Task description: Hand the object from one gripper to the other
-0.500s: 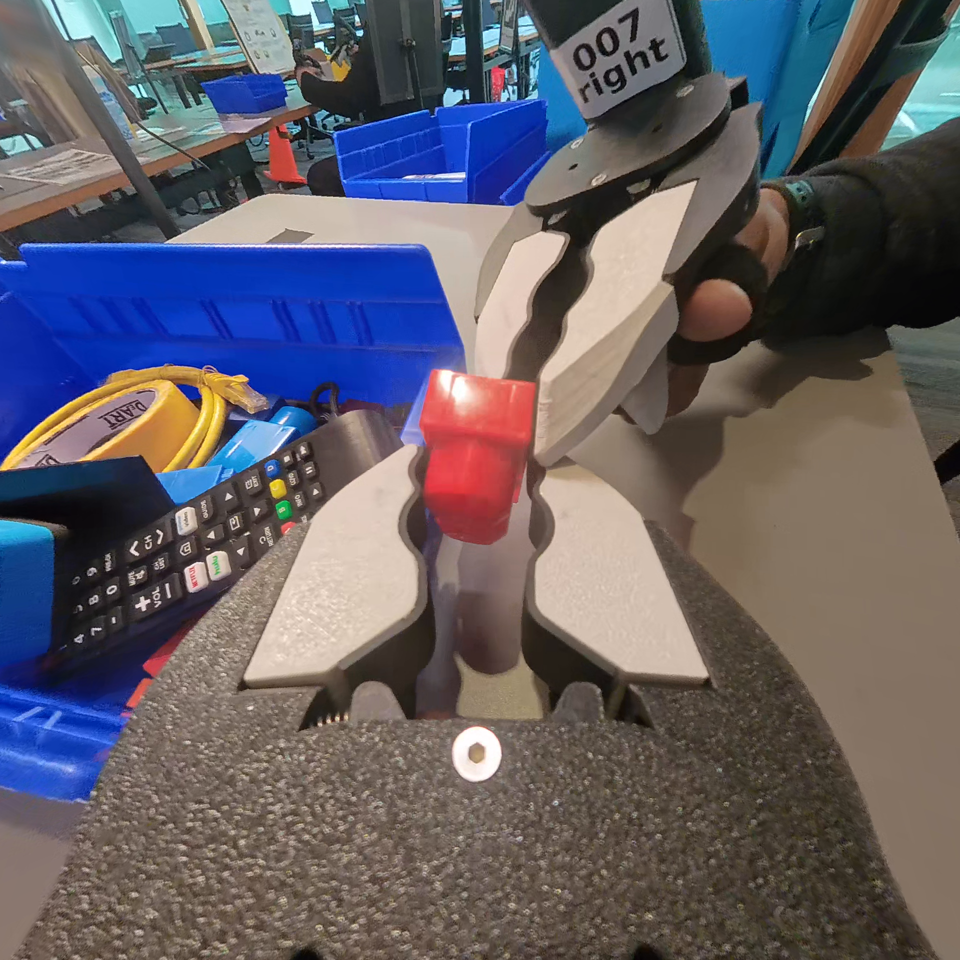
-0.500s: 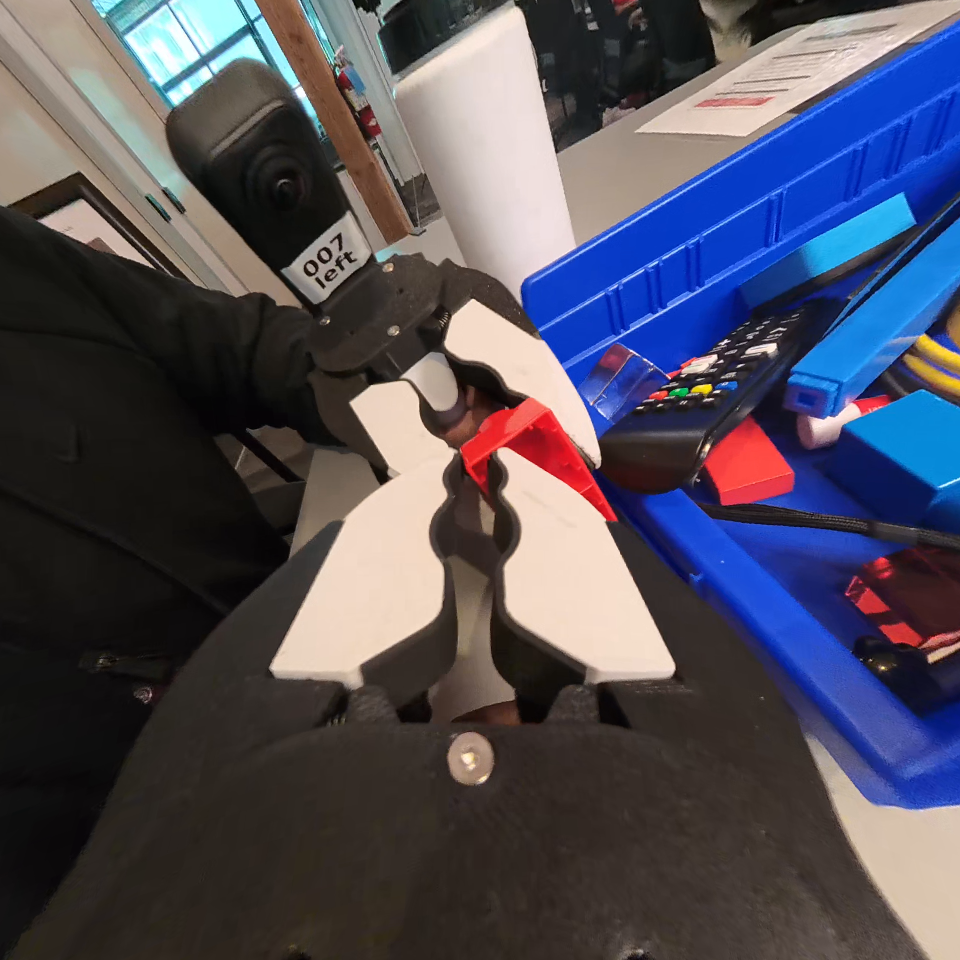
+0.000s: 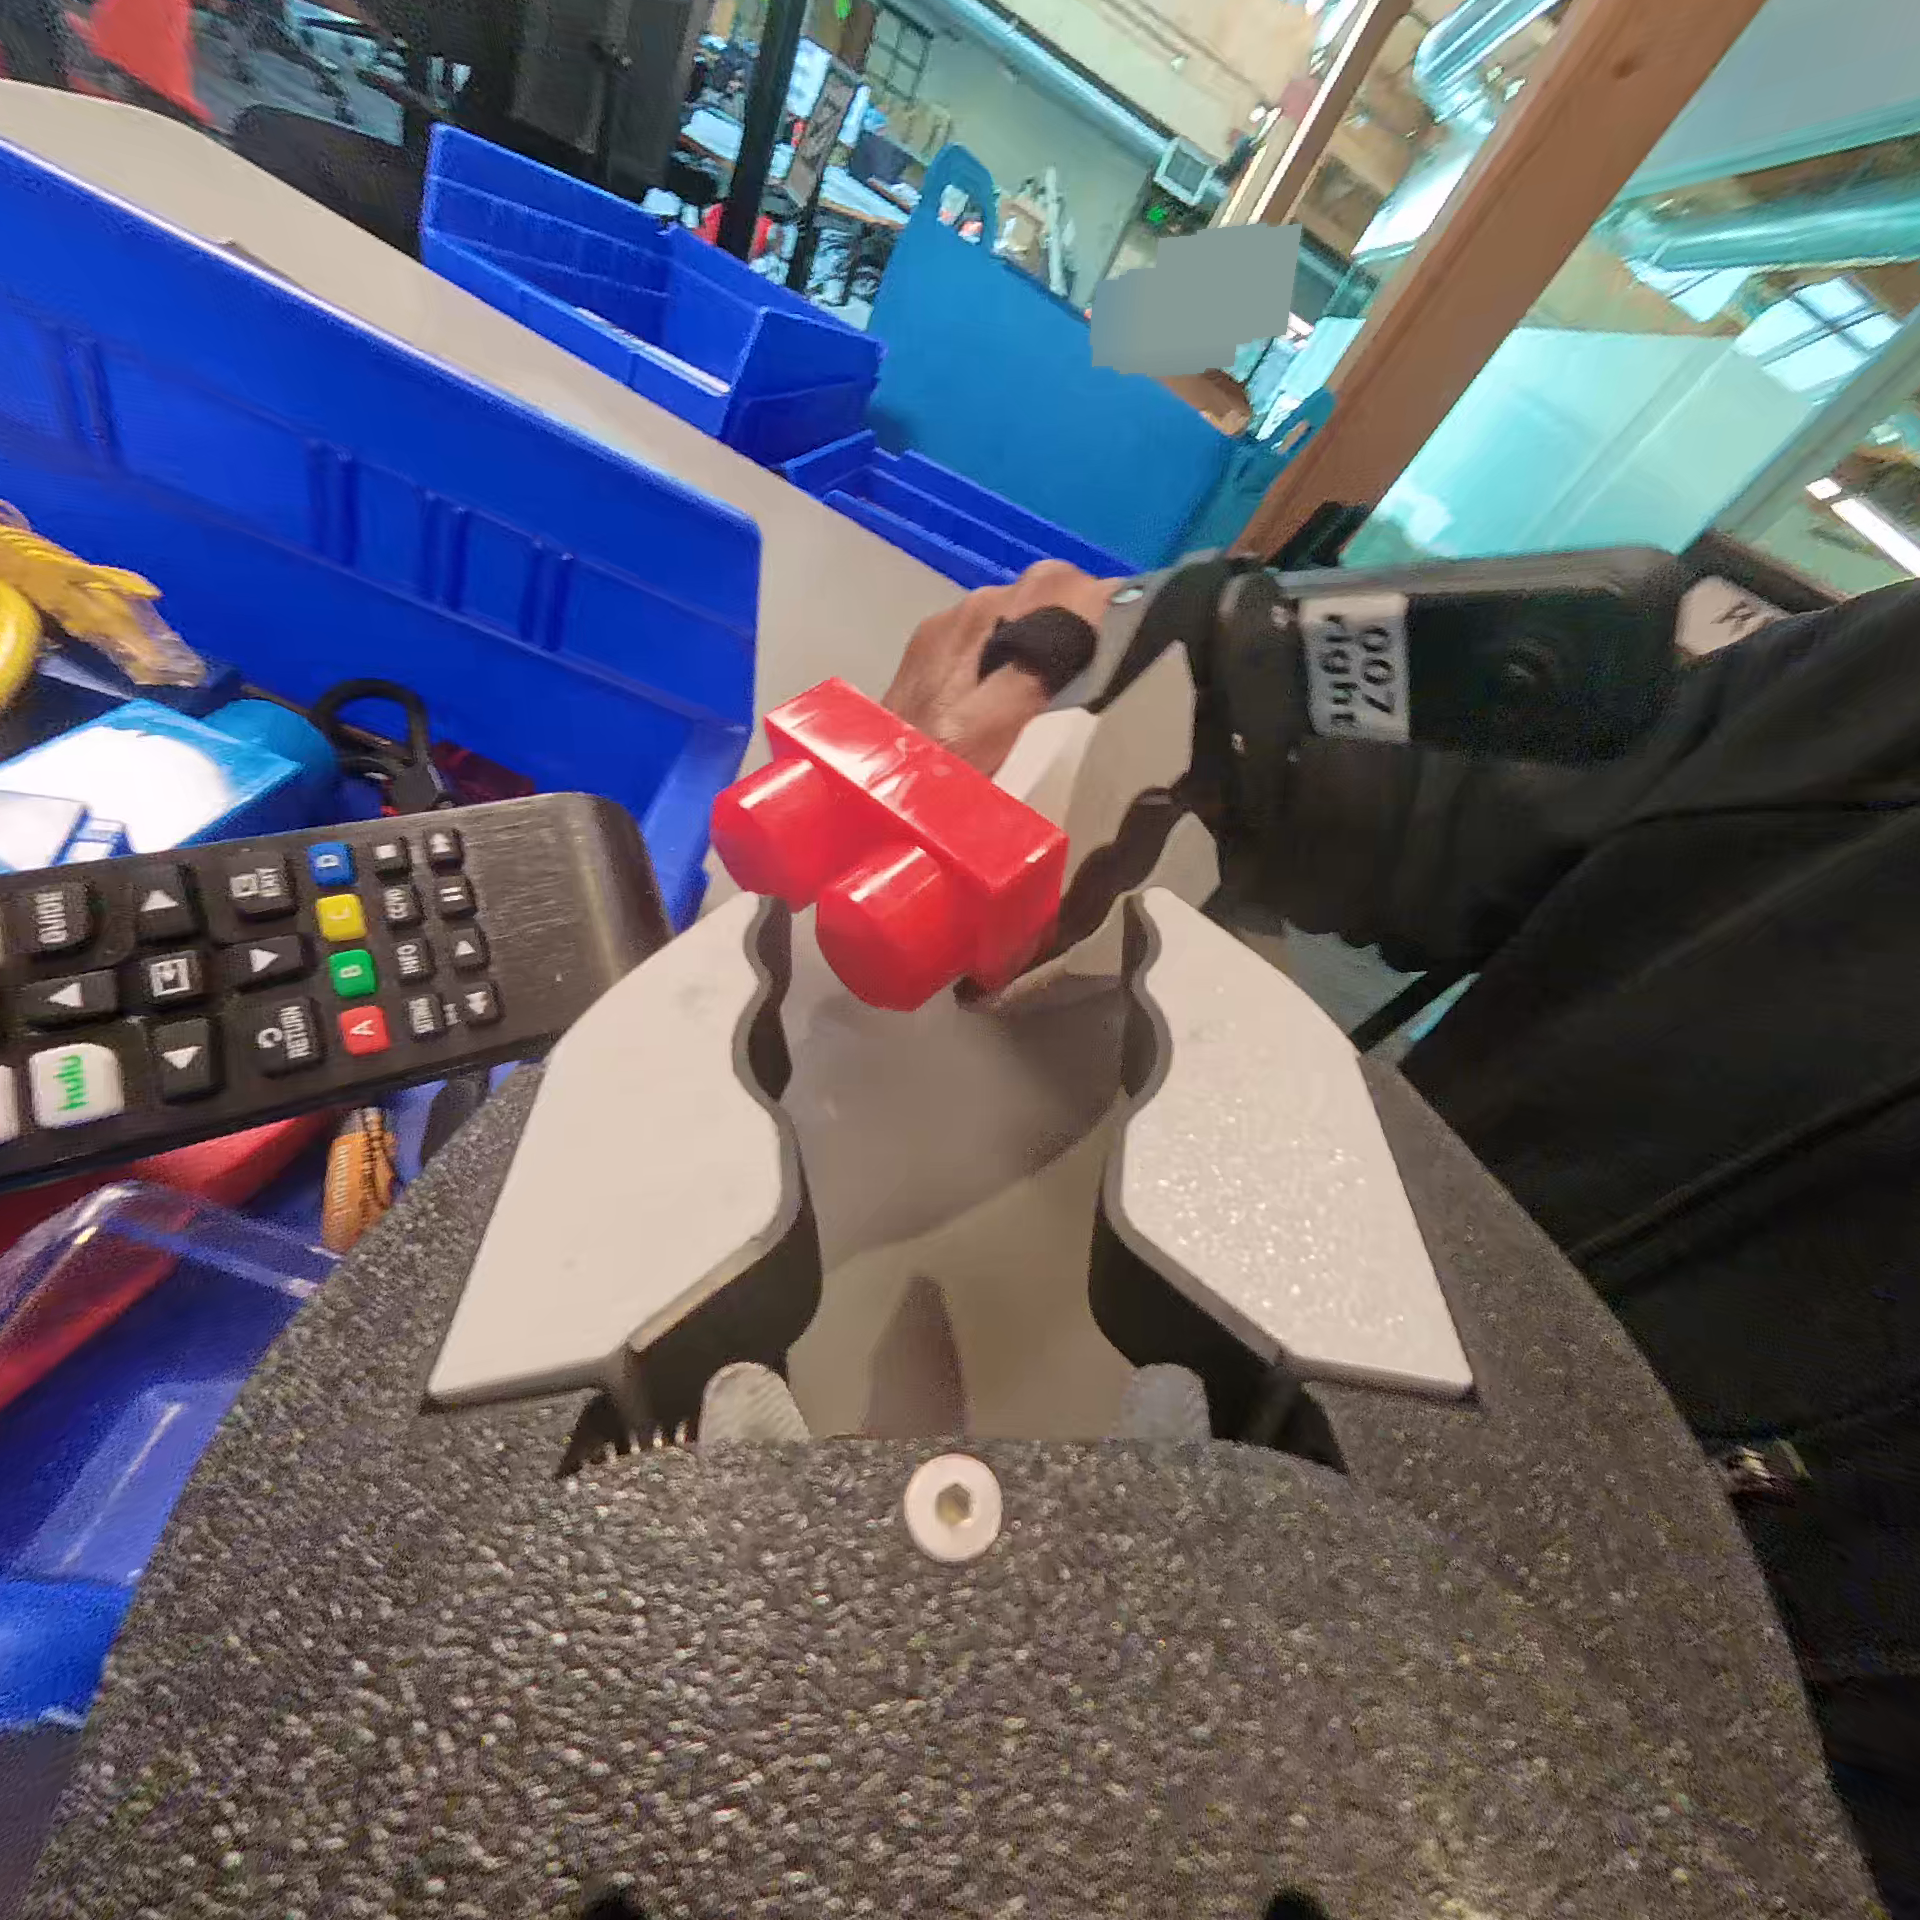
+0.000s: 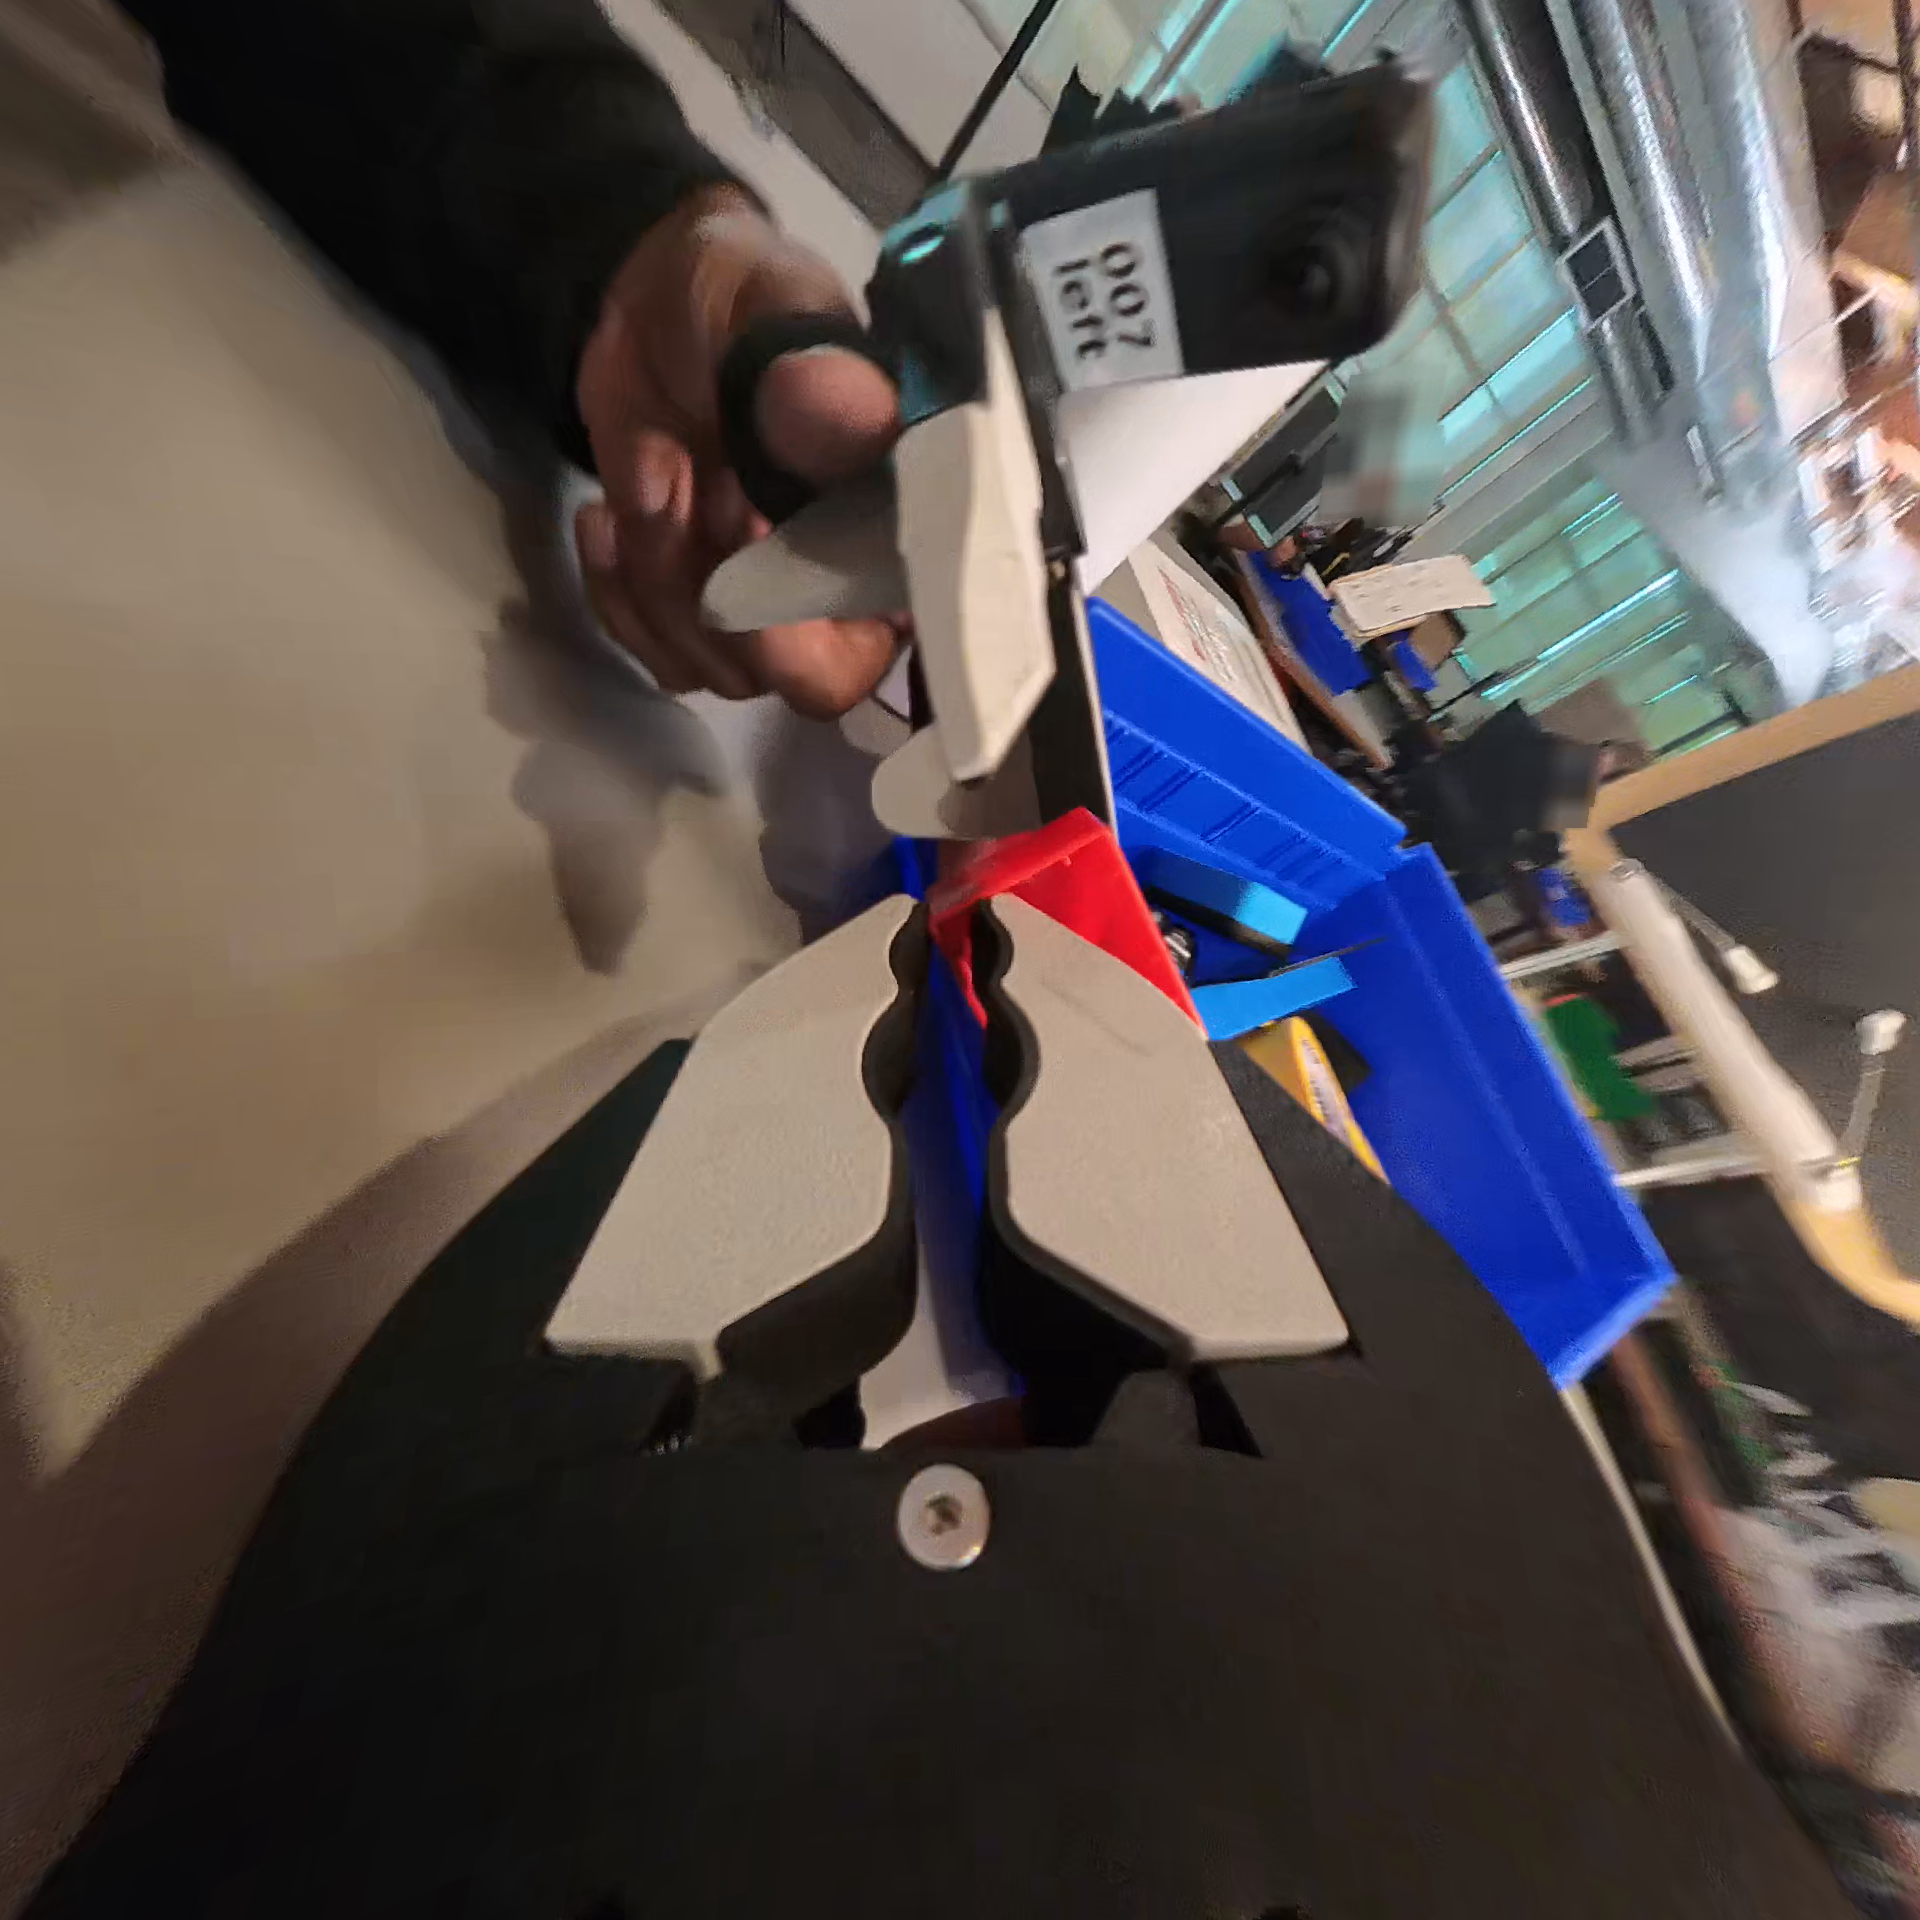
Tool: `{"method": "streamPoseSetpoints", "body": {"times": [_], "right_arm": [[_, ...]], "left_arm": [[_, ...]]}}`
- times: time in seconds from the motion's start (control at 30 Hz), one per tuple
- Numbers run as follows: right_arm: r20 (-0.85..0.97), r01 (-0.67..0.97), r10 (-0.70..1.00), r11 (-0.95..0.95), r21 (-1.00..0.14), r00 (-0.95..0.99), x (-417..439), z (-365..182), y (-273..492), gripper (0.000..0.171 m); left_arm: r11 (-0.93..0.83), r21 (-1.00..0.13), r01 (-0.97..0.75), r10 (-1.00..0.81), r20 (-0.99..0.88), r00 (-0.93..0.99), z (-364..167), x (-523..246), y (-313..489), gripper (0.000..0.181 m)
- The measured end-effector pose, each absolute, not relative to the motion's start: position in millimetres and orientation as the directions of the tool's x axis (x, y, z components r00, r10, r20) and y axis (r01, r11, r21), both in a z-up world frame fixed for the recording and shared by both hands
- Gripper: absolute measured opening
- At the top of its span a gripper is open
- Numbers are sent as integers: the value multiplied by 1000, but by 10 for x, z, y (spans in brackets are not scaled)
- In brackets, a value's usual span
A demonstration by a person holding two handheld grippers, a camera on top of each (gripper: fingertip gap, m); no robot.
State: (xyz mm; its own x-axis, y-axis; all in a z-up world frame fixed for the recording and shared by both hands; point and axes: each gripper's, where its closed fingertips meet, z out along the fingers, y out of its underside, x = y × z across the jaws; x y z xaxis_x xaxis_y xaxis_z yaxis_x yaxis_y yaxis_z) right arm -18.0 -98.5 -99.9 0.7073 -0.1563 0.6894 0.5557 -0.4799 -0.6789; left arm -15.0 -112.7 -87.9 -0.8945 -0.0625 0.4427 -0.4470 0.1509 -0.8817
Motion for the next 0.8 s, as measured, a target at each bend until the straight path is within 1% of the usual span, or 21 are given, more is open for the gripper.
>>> {"method": "streamPoseSetpoints", "body": {"times": [0.1,0.2,0.3,0.43,0.5,0.57,0.7,0.8], "right_arm": [[827,655,-83,-568,-498,556,-171,-1112,-946,8],[890,695,-50,-606,-387,453,-140,-1167,-930,8],[907,712,-37,-606,-354,419,-121,-1200,-930,8],[914,710,-54,-612,-349,403,-85,-1197,-944,8],[914,705,-80,-611,-360,397,-67,-1158,-961,12],[900,697,-113,-595,-401,422,-60,-1109,-994,15],[796,636,-222,-499,-589,563,-51,-932,-1102,26],[691,565,-328,-405,-719,644,19,-738,-1227,26]], "left_arm": [[182,-892,-414,-150,391,-908,-977,-82,-1135,62],[206,-892,-403,-164,375,-912,-1027,-102,-1147,56],[220,-893,-392,-172,360,-917,-1063,-113,-1150,52],[214,-918,-334,-207,292,-934,-1060,-79,-1138,52],[211,-935,-286,-226,238,-945,-1039,-68,-1130,52],[216,-950,-224,-253,167,-953,-1016,-43,-1114,51],[228,-967,-114,-289,45,-956,-954,15,-1071,52],[253,-965,-75,-302,-5,-953,-966,55,-1045,52]]}}
